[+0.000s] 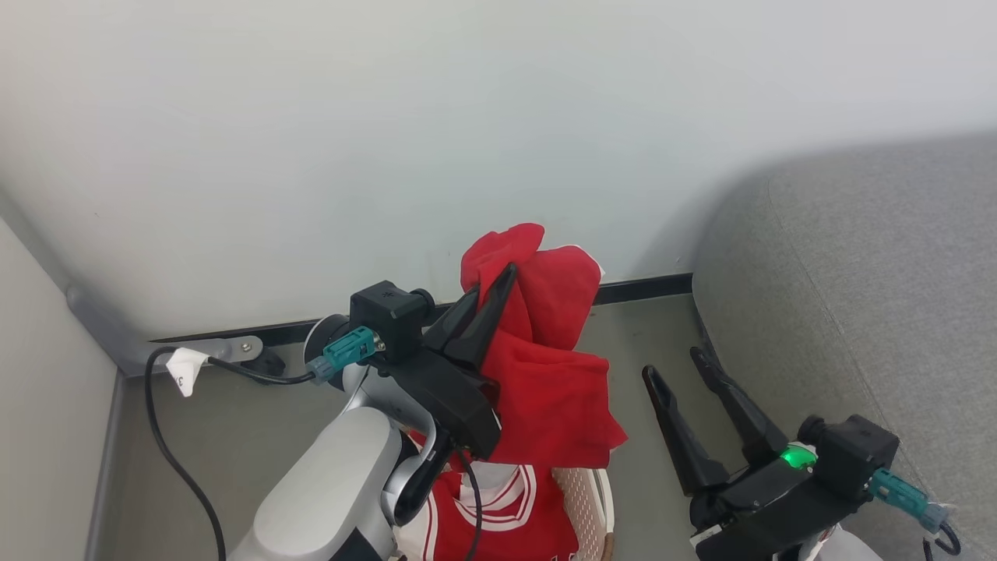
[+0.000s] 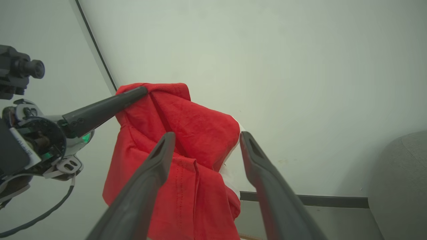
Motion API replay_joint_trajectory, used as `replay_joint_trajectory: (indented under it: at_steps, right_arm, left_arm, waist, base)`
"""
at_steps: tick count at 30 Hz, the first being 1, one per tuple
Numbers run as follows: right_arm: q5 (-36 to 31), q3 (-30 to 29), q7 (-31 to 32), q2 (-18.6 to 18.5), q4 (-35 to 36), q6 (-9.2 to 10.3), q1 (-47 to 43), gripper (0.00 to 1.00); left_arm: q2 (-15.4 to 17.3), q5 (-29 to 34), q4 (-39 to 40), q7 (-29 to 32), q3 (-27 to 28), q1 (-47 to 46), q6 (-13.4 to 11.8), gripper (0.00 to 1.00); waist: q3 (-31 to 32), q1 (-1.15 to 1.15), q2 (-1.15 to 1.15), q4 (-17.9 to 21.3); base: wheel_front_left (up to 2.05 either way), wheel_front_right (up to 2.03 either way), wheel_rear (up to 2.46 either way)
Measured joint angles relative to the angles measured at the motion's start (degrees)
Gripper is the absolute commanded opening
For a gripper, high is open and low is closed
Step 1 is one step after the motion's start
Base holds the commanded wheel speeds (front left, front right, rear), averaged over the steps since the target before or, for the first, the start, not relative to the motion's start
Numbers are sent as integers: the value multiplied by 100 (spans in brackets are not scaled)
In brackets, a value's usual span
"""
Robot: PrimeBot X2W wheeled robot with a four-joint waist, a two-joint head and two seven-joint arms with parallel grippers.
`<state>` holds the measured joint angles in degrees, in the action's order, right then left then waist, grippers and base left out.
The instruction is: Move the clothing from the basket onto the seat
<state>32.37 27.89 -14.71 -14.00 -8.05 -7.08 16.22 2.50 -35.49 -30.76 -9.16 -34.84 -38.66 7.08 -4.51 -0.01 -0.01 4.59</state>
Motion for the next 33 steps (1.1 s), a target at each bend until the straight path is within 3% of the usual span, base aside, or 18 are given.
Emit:
replay_joint_trajectory:
  at_steps: [15,33]
  right_arm:
    - [-157,1272,215,-430,80,-1,771,100]
    - [58,2658,569,-530,-911,-5,1859,100]
  left_arm:
    - [-1,-18,389,355,-127,135,-84,0]
    - [-3,-78,742,659,-403,164,-197,0]
  waist:
    - [78,1,0,-16]
    - [75,1,1,-270]
  base:
    - [0,0,0]
    - [0,0,0]
